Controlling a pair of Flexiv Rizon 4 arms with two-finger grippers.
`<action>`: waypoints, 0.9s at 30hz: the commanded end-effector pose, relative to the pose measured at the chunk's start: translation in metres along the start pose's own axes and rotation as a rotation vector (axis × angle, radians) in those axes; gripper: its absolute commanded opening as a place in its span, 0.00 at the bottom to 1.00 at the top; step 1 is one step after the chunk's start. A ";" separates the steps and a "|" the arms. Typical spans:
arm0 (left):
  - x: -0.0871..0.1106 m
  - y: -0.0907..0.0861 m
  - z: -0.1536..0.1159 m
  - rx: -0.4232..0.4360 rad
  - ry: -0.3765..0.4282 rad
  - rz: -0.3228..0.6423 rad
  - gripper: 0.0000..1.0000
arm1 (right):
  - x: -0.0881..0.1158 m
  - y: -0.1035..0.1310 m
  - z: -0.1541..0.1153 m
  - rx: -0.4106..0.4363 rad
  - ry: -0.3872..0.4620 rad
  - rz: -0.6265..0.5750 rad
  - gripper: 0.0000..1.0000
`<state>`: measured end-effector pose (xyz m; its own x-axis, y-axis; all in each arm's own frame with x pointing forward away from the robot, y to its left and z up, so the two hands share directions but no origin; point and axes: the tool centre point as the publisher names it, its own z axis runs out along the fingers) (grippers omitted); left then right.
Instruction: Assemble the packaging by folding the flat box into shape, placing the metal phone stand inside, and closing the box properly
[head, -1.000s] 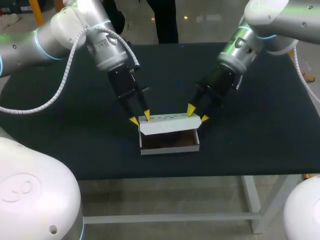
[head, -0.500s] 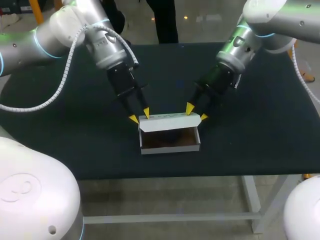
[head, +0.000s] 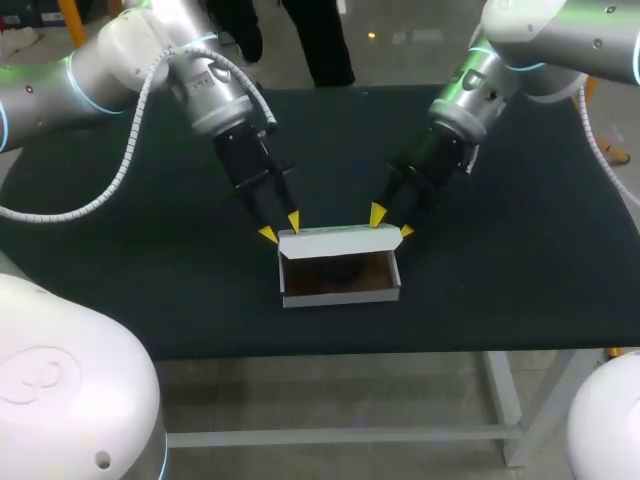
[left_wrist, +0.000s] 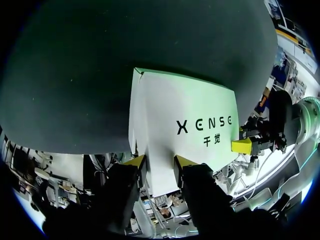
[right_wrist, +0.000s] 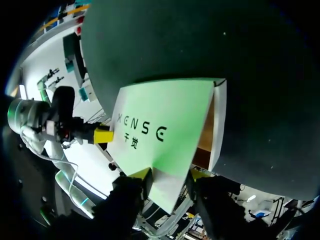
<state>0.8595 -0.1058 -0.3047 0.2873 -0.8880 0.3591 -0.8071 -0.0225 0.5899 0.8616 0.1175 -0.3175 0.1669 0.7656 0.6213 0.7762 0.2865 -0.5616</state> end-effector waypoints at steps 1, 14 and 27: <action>0.008 -0.002 0.000 -0.005 -0.008 0.004 0.37 | 0.005 0.005 0.000 0.014 -0.004 -0.001 0.48; 0.014 -0.004 -0.004 -0.007 -0.005 0.004 0.36 | 0.009 0.007 -0.003 0.016 -0.006 -0.006 0.48; 0.017 -0.010 0.003 -0.009 0.075 0.014 0.35 | 0.012 0.014 -0.001 0.030 -0.010 -0.004 0.47</action>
<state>0.8718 -0.1136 -0.3027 0.3056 -0.8595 0.4096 -0.8056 -0.0041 0.5925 0.8699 0.1170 -0.3166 0.1597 0.7706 0.6171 0.7703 0.2937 -0.5660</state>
